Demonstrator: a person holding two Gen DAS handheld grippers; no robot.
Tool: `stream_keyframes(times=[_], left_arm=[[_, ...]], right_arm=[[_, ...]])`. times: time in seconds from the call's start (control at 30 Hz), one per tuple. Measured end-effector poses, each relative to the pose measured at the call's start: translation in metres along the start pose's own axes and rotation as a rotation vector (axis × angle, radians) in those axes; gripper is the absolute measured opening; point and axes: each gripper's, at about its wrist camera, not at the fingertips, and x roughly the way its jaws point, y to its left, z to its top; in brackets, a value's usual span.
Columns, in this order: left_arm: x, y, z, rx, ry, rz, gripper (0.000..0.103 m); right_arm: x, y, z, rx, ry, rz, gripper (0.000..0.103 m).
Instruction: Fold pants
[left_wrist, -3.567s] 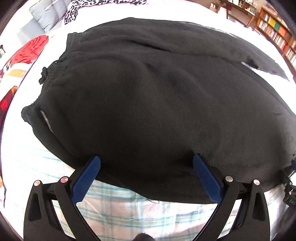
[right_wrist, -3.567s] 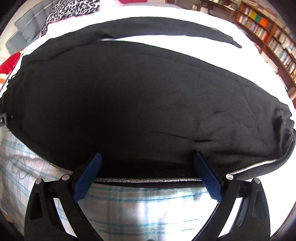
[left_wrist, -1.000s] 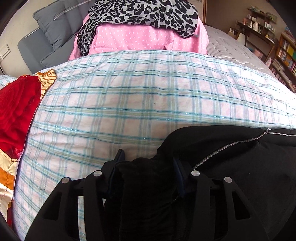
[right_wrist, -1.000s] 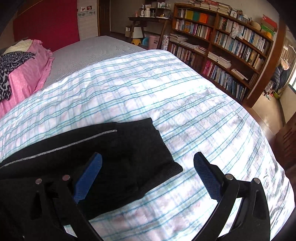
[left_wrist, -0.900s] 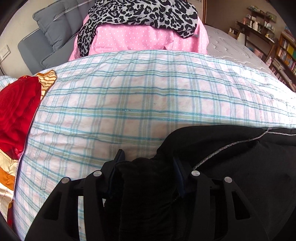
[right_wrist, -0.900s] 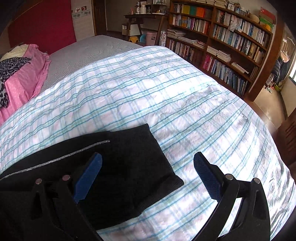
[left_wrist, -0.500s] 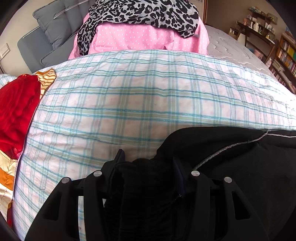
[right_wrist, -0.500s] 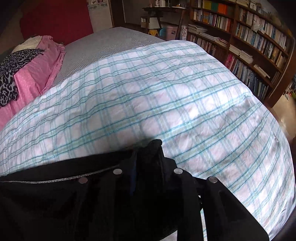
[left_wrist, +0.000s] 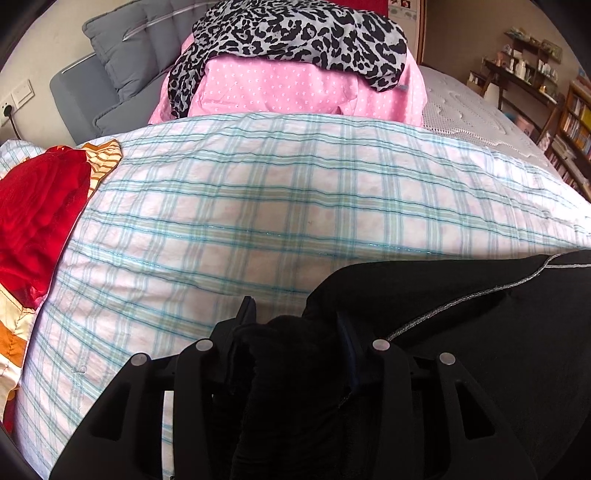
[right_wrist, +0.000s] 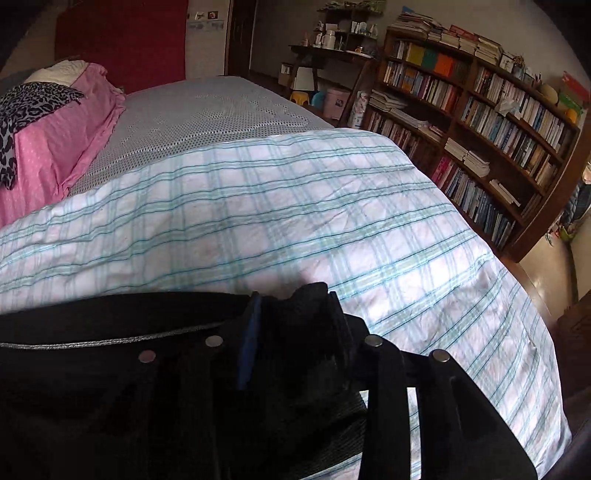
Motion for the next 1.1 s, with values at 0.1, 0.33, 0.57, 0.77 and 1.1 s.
stream_keyframes(times=[0.1, 0.33, 0.57, 0.77, 1.1], left_arm=[[0.002, -0.002, 0.001, 0.01, 0.005, 0.013, 0.045], [0.006, 0.001, 0.001, -0.009, 0.01, 0.007, 0.053], [0.005, 0.003, 0.0, -0.015, 0.013, 0.006, 0.056], [0.006, 0.004, -0.001, -0.024, 0.012, -0.002, 0.057], [0.007, 0.002, -0.001, -0.023, 0.014, -0.009, 0.058]], right_arm=[[0.001, -0.026, 0.004, 0.118, -0.005, 0.003, 0.07], [-0.027, -0.071, 0.023, 0.259, 0.008, -0.017, 0.063], [-0.015, -0.044, 0.027, 0.432, 0.211, 0.254, 0.063], [-0.005, -0.017, 0.027, 0.475, 0.273, 0.252, 0.063], [0.003, 0.001, 0.037, 0.38, 0.261, 0.149, 0.063]])
